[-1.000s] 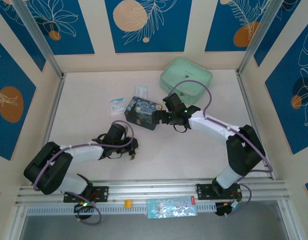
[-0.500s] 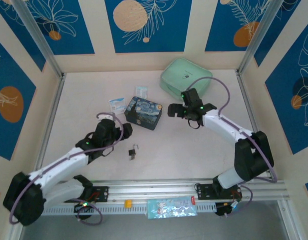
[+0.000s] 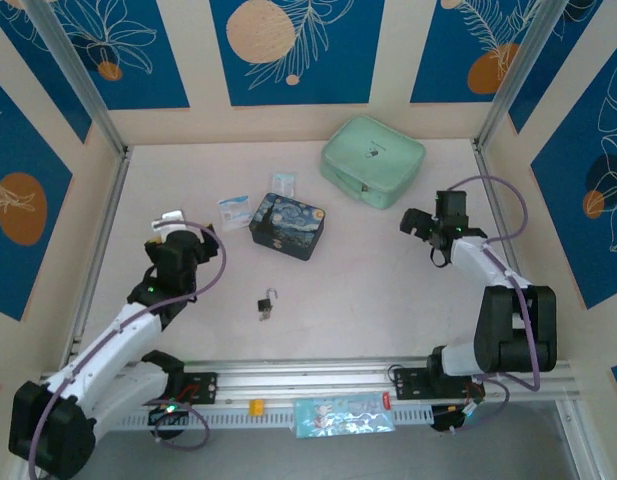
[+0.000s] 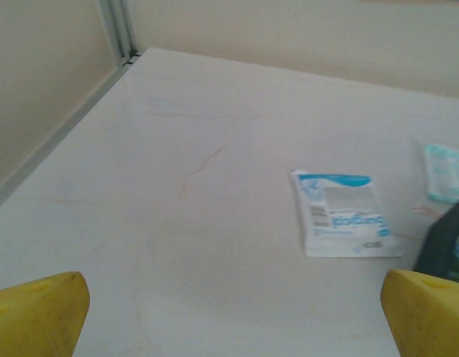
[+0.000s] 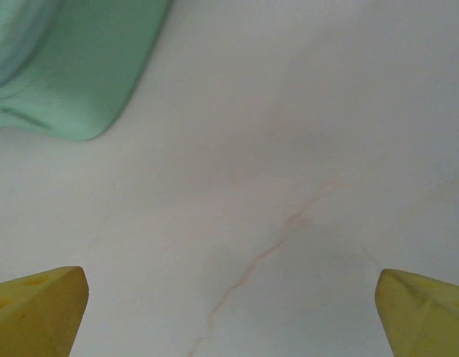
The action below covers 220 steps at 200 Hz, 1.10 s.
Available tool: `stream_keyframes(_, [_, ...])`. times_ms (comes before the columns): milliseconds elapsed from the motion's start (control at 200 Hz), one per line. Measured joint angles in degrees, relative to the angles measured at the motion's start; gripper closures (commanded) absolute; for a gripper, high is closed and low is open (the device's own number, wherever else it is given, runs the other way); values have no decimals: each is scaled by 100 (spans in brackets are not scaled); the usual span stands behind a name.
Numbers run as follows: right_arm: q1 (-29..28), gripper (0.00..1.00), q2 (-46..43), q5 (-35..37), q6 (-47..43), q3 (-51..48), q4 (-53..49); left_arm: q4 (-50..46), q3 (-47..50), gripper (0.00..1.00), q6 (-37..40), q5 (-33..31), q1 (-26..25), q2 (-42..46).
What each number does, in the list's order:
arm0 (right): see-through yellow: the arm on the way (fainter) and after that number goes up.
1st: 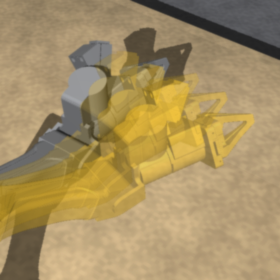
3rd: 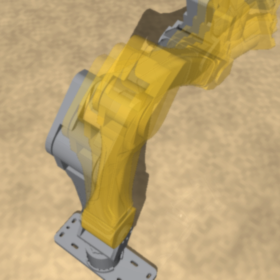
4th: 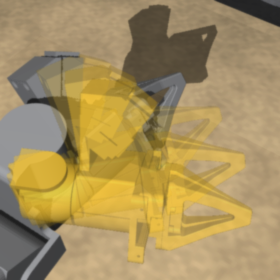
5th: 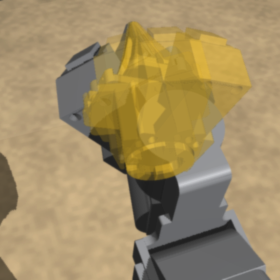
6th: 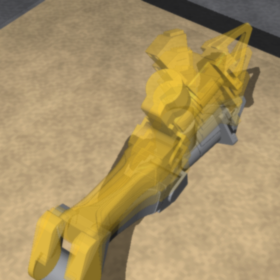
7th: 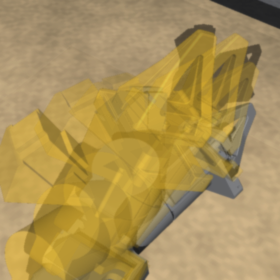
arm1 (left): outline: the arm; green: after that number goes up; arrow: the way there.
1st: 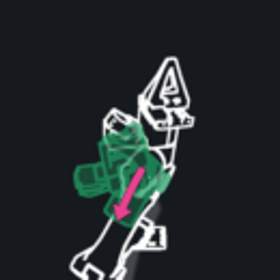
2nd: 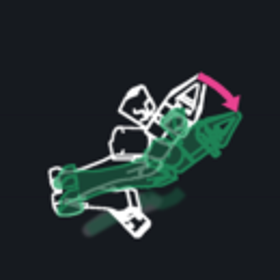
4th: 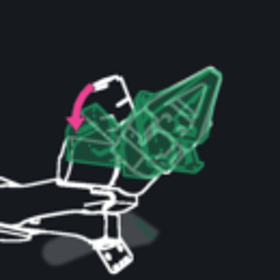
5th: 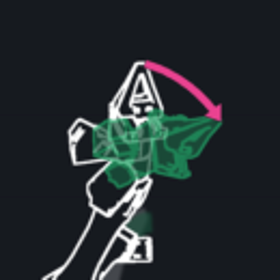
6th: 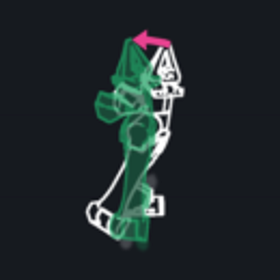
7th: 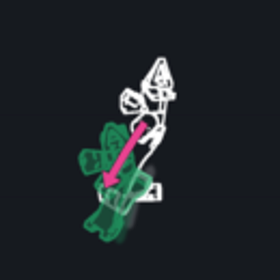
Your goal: Unlock the padlock with the key
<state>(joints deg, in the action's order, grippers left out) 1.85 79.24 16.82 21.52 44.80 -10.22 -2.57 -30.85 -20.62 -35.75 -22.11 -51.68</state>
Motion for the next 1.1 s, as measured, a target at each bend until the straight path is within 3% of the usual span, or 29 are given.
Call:
stream_keyframes(305, [321, 1, 197, -201, -205, -898, 1620, 841, 188, 1, 566, -494, 354, -975])
stream_keyframes(675, [-107, 1, 514, -223, -848, -1427, 3812, 2118, 741, 1, 1069, -1244, 535, -1937])
stream_keyframes(845, [-295, 1, 693, -328, -1113, -2111, 5062, 3088, 1091, 1, 1346, -1259, 603, -2153])
stream_keyframes(1100, [-341, 1, 826, -197, -1237, -2243, 5530, 4994, 1292, 1, 1991, -839, 673, -2896])
